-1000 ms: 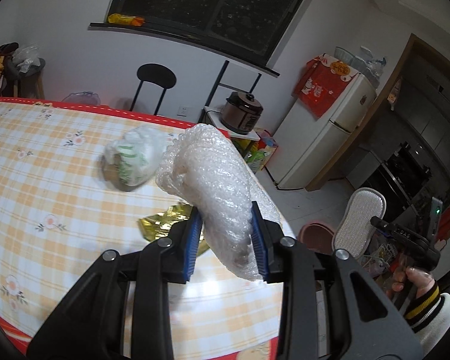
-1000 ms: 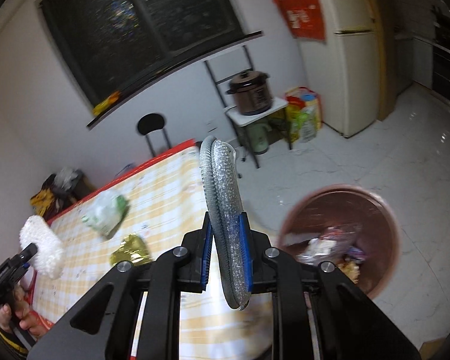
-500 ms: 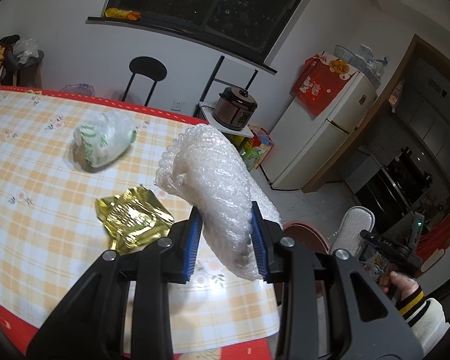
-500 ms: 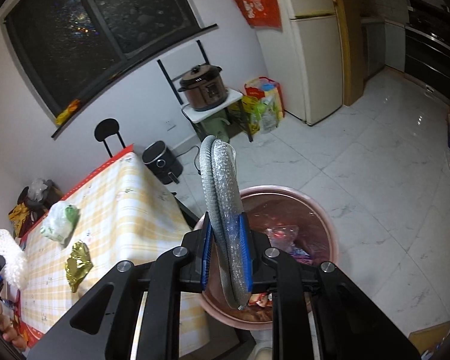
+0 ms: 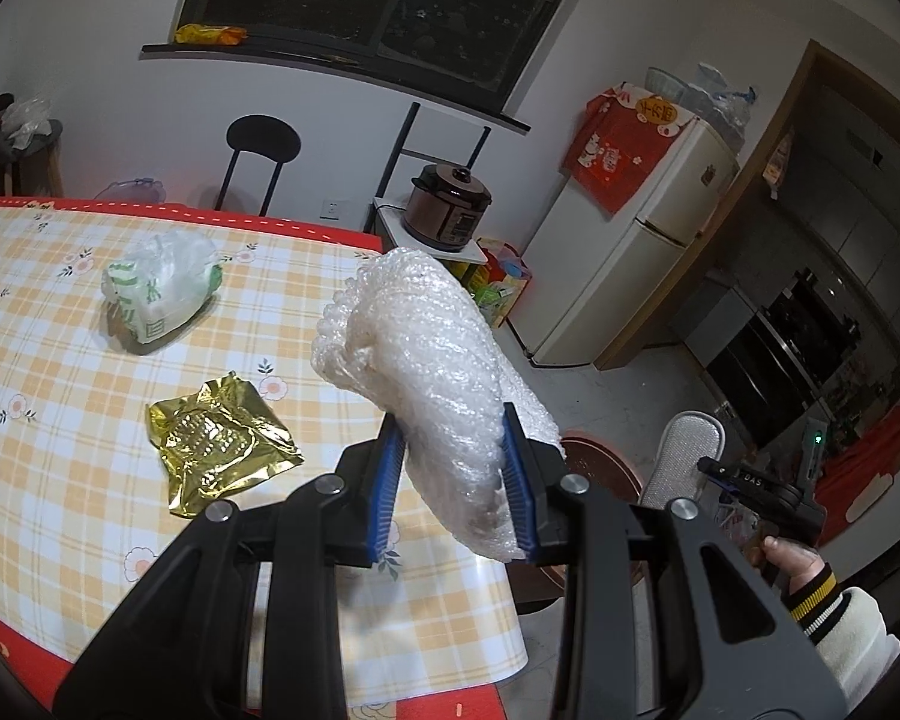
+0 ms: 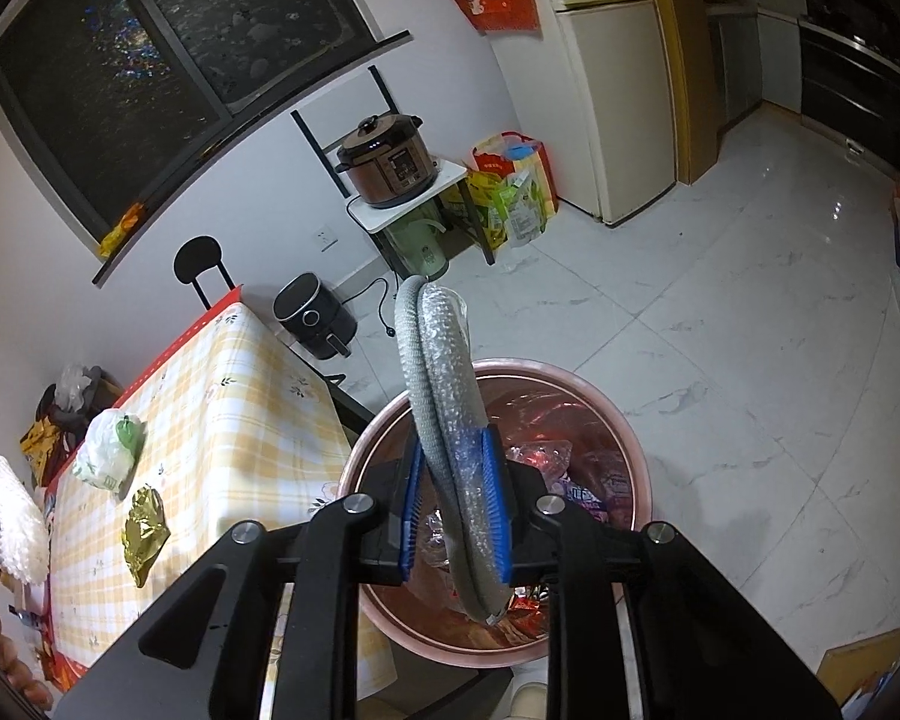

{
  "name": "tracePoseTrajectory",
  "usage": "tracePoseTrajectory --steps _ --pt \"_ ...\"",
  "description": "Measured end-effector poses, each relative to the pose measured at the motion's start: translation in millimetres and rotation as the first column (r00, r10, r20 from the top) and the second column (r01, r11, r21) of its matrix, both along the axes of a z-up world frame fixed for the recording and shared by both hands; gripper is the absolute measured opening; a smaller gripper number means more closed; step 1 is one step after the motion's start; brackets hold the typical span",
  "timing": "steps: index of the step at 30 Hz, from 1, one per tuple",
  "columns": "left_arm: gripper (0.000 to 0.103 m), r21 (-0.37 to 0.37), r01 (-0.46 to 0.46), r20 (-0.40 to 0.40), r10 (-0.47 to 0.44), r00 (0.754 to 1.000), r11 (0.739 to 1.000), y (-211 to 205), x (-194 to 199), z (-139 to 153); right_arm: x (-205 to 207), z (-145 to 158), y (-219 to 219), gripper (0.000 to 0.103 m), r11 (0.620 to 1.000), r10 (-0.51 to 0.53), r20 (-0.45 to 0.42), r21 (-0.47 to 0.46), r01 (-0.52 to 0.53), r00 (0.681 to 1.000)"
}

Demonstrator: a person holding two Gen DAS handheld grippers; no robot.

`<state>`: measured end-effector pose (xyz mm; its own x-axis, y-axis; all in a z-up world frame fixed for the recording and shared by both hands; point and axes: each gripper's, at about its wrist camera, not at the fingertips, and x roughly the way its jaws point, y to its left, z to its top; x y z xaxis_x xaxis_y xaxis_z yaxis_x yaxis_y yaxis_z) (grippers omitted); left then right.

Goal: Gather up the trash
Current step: 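Carry the sponge into the brown bin and open the right tool while the left lifts the bubble wrap, then carry the bubble wrap over the brown bin and open the left tool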

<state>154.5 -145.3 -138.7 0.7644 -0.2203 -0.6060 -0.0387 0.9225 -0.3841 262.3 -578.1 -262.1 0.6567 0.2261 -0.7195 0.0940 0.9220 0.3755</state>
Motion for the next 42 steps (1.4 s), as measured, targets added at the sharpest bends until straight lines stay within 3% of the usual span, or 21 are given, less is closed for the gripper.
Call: tracePoseTrajectory --steps 7,10,15,18,27,36,38,42 --pt "0.034 0.018 0.036 -0.004 -0.036 0.999 0.999 -16 2 3 -3 3 -6 0.039 1.0 -0.015 0.019 0.0 0.015 1.0" --pt "0.034 0.024 0.057 -0.002 -0.057 0.998 0.998 -24 5 5 -7 8 -11 0.055 1.0 -0.022 0.028 0.0 0.022 0.999" --pt "0.034 0.025 0.1 -0.007 -0.099 0.995 0.995 -42 13 3 -19 25 -13 0.091 1.0 0.019 0.067 -0.023 -0.017 0.998" --pt "0.034 0.03 0.137 -0.01 -0.137 0.991 0.99 -58 19 3 -30 42 -12 0.098 0.997 0.041 0.102 -0.075 -0.033 0.994" --pt "0.035 0.061 0.31 -0.043 -0.308 0.95 0.949 -136 54 -10 -69 75 -33 0.098 0.987 0.032 0.163 -0.16 -0.005 0.986" --pt "0.038 0.117 0.461 -0.13 -0.447 0.885 0.879 -226 103 -49 -105 67 -75 0.098 0.984 -0.068 0.137 -0.157 0.089 0.988" --pt "0.055 0.129 0.484 -0.138 -0.468 0.873 0.865 -240 113 -55 -110 63 -84 0.098 0.981 -0.096 0.123 -0.153 0.115 0.988" --pt "0.076 0.114 0.491 -0.117 -0.479 0.87 0.864 -250 123 -56 -119 60 -92 0.098 0.977 -0.129 0.12 -0.154 0.147 0.984"
